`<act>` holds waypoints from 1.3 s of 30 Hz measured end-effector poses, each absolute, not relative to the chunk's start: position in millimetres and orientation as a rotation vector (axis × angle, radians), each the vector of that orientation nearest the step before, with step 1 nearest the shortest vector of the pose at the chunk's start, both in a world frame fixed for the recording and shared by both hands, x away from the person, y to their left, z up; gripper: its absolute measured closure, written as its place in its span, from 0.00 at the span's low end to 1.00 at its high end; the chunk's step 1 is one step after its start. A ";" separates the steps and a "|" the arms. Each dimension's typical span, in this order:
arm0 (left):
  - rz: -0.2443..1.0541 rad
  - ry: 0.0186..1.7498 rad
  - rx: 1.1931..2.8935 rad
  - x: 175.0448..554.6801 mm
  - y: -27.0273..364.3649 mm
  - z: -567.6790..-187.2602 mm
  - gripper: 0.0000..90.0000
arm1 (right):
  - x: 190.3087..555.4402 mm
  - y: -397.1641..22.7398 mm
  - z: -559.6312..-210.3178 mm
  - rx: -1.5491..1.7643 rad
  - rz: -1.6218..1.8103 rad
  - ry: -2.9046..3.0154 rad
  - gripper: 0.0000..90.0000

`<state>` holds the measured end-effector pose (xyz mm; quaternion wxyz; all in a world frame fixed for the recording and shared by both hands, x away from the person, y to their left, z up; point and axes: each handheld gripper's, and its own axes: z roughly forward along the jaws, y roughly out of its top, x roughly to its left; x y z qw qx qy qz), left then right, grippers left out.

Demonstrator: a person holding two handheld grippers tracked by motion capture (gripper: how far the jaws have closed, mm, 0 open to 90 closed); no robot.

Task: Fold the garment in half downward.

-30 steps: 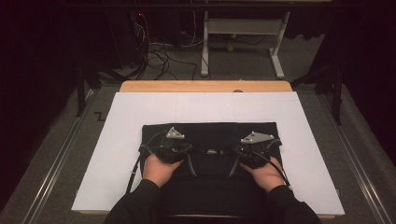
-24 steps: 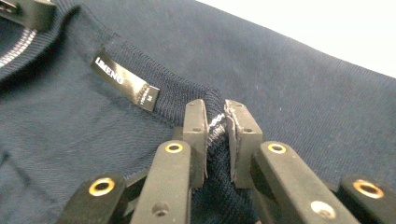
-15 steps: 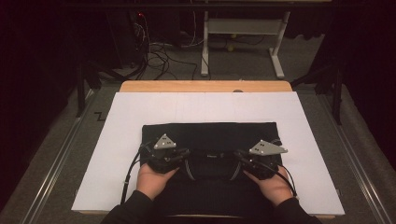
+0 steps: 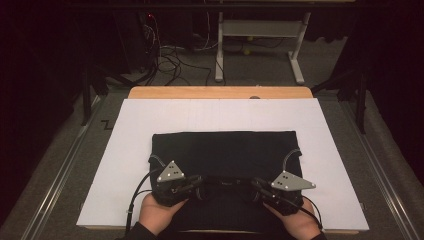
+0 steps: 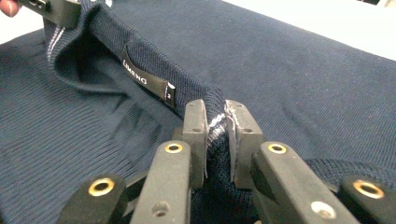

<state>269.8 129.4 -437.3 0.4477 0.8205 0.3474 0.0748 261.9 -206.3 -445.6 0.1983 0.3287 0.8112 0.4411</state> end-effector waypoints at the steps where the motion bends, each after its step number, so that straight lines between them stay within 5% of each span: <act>1: 0.178 0.859 2.027 267.4 129.9 -437.6 0.81 | 259.5 -206.6 -445.2 0.916 1.243 2.269 0.89; 31: 0.098 0.762 2.087 208.9 136.6 -444.3 0.80 | 202.7 -221.6 -449.8 0.877 1.333 2.321 0.87; 39: 0.107 0.773 2.048 201.0 141.3 -439.5 0.71 | 196.5 -225.8 -448.7 0.879 1.376 2.331 0.80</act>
